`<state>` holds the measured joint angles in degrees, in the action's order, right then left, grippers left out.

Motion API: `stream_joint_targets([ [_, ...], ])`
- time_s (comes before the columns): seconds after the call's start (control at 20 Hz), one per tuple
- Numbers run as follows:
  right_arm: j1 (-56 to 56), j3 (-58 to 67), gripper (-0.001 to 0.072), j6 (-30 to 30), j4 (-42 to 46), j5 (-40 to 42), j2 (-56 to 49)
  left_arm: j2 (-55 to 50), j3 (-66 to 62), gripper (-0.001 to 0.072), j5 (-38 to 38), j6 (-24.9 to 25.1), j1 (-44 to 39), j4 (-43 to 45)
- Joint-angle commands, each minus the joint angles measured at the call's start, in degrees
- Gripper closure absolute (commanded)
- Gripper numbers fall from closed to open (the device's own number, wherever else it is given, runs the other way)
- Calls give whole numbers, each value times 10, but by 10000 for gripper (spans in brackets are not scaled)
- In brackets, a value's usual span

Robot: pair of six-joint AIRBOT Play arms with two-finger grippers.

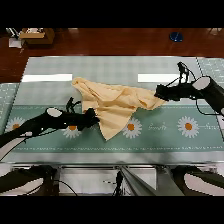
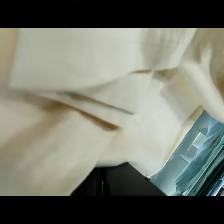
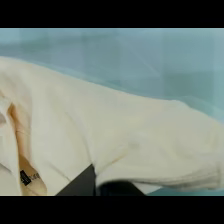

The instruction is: Fold the shirts.

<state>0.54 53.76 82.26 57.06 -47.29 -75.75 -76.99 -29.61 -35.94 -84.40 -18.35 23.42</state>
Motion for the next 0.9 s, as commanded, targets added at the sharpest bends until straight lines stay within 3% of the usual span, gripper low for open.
stream_joint_targets([
  [0.0, 0, 0, 681, 0, -2, 1, 4, 13, -7, 683, 16, 56, 16, 2],
  [0.2, 0, 0, 681, 0, -4, 14, 52, 126, -63, 684, -42, 131, 34, 3],
  [0.5, 0, 33, 681, 0, 6, 59, 209, 358, -219, 684, -42, 135, 134, 3],
  [0.85, 0, 134, 681, 8, 73, 122, 365, 494, -363, 683, -42, 135, 322, 3],
])
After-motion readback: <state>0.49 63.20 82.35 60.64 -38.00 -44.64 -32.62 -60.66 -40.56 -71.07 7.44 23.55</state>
